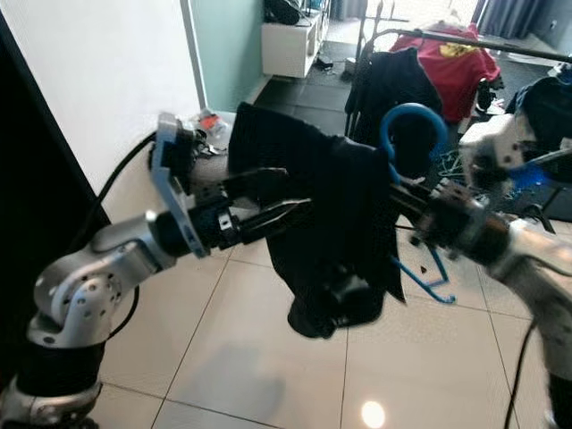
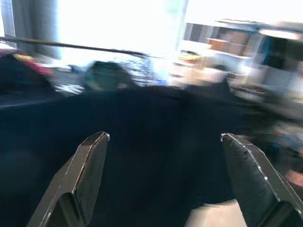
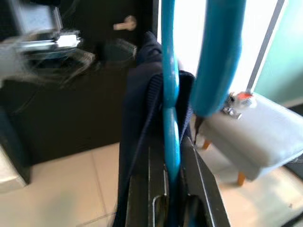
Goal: Hang hanger
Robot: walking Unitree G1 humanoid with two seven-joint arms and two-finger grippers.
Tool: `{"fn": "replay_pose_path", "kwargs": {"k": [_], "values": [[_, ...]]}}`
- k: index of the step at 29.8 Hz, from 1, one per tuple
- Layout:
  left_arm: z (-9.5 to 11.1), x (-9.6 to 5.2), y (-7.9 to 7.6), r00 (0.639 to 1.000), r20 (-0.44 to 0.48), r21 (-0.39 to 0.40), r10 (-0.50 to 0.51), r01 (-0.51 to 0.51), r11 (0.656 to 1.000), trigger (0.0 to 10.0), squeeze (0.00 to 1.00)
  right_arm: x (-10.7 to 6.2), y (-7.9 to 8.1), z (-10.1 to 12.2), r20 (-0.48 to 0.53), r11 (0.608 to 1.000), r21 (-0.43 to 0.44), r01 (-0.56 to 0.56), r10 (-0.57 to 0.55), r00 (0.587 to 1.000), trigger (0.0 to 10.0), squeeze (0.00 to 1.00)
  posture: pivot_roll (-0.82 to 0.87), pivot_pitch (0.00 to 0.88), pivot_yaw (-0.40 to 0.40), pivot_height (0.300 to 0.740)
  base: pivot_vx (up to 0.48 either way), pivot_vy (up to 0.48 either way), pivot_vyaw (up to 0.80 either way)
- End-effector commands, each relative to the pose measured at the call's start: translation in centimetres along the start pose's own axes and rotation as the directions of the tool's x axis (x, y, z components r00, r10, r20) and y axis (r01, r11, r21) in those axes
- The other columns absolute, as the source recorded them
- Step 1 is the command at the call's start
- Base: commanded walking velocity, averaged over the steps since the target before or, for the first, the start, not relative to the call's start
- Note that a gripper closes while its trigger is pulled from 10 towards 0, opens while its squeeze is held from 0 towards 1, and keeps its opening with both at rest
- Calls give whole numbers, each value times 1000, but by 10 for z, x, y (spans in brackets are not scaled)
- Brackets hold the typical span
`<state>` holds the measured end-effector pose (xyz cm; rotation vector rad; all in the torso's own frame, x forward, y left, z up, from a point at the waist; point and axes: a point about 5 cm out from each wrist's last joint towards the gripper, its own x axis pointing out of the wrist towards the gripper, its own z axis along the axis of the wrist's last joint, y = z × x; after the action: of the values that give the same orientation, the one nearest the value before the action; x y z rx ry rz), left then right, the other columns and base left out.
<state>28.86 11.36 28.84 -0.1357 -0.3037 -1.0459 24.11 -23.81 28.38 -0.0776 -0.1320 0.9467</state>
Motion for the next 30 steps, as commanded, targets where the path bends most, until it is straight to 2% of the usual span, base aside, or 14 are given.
{"fn": "replay_pose_path", "kwargs": {"k": [1,2,3,5,6,10,12,16,18,19,21,23,27,30], "values": [[7,-5,7,1000,1,45,15,-15,999,10000,827,-10,2,12,37,999,-19,-44,45,998,10000,0,-29,84,-53,740,0,0,0],[21,-15,12,1000,-8,90,-22,22,996,10000,0,-24,-1,18,31,999,-13,-52,53,998,10000,0,-32,85,-53,740,0,0,0],[21,-15,12,1000,-8,90,-22,22,996,10000,0,-24,-1,18,31,999,-13,-52,53,998,10000,0,-32,85,-53,740,0,0,0],[35,-23,6,993,-13,92,-121,122,988,10000,0,-33,-4,21,5,999,-8,-53,53,999,10000,0,-33,85,-54,740,0,0,0],[48,-30,-3,971,-25,95,-239,241,966,10000,0,-39,-7,22,-21,998,-4,-56,56,998,10000,0,-27,82,-54,740,0,0,0],[55,-35,-9,948,-39,101,-314,317,943,10000,0,-43,-8,24,-28,998,7,-68,68,997,10000,0,-27,82,-54,740,0,0,0],[61,-42,-14,900,-119,112,-420,433,895,10000,0,-43,-5,23,-15,986,59,-158,159,987,10000,0,-19,72,-51,740,0,0,0],[61,-45,-15,875,-166,111,-454,474,873,10000,0,-41,-3,20,-23,974,85,-208,211,977,10000,0,-20,71,-49,740,0,0,0],[58,-44,-16,834,-233,102,-500,532,841,10000,0,-32,0,11,-63,953,116,-279,288,956,10000,0,-13,60,-41,740,0,0,0],[58,-44,-16,834,-233,102,-500,532,841,10000,0,-32,0,11,-63,953,116,-279,288,956,10000,0,-13,60,-41,740,0,0,0],[56,-42,-17,800,-279,93,-531,573,815,10000,0,-22,4,3,-84,932,138,-337,350,933,10000,0,-10,55,-39,740,0,0,0],[56,-42,-17,800,-279,93,-531,573,815,10000,0,-22,4,3,-84,932,138,-337,350,933,10000,0,-10,55,-39,740,0,0,0],[47,-31,-17,776,-353,97,-523,586,804,10000,0,-3,13,-12,-127,896,159,-416,436,891,10000,0,1,46,-29,740,0,0,0],[45,-31,-16,769,-379,88,-515,584,807,10000,0,2,15,-17,-154,889,158,-429,451,879,10000,0,-2,45,-25,740,0,0,0]]}}
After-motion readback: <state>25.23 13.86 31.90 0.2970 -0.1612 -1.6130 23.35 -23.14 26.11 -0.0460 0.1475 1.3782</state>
